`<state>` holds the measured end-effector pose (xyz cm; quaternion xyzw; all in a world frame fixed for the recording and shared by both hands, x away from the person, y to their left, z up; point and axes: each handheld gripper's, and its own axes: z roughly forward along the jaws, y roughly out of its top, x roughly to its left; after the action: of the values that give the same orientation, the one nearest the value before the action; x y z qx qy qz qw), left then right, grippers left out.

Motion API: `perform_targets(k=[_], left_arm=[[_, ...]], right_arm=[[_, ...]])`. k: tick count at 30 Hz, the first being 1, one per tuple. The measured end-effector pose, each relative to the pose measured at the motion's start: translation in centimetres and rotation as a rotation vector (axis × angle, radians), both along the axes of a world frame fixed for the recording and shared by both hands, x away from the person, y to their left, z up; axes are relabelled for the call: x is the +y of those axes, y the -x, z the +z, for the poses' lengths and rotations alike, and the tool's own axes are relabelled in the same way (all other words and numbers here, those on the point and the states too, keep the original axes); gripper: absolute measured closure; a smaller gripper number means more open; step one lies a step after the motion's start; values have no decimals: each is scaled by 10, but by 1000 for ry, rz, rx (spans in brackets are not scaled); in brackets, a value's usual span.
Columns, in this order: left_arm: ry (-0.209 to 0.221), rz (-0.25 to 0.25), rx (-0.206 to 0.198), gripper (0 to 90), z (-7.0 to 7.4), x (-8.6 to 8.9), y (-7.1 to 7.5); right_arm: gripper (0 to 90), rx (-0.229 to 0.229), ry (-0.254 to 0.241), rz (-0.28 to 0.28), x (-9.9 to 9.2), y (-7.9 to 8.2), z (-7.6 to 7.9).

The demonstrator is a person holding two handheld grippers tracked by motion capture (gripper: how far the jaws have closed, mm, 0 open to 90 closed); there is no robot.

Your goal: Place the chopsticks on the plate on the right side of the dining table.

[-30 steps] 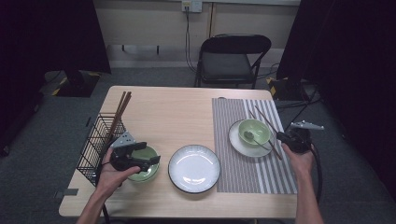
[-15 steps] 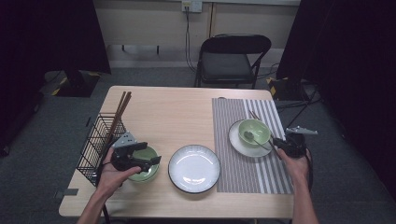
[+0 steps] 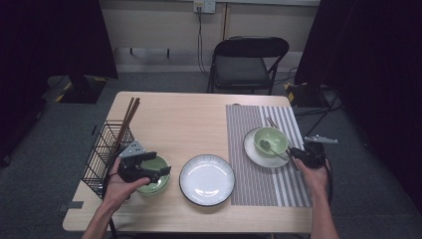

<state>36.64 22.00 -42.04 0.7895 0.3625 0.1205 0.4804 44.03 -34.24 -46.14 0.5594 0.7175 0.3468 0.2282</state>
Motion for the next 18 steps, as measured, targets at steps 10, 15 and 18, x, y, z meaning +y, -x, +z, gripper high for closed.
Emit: perform_targets(k=[10,15,18], left_arm=[[-2,4,-1,168,0,0,0],[-8,-4,5,168,-1,-2,0],[-15,-8,4,169,0,-2,0]], right_arm=[[789,-6,-12,6,-1,2,6],[766,4,0,36,1,4,9],[728,9,18,32,3,5,8]])
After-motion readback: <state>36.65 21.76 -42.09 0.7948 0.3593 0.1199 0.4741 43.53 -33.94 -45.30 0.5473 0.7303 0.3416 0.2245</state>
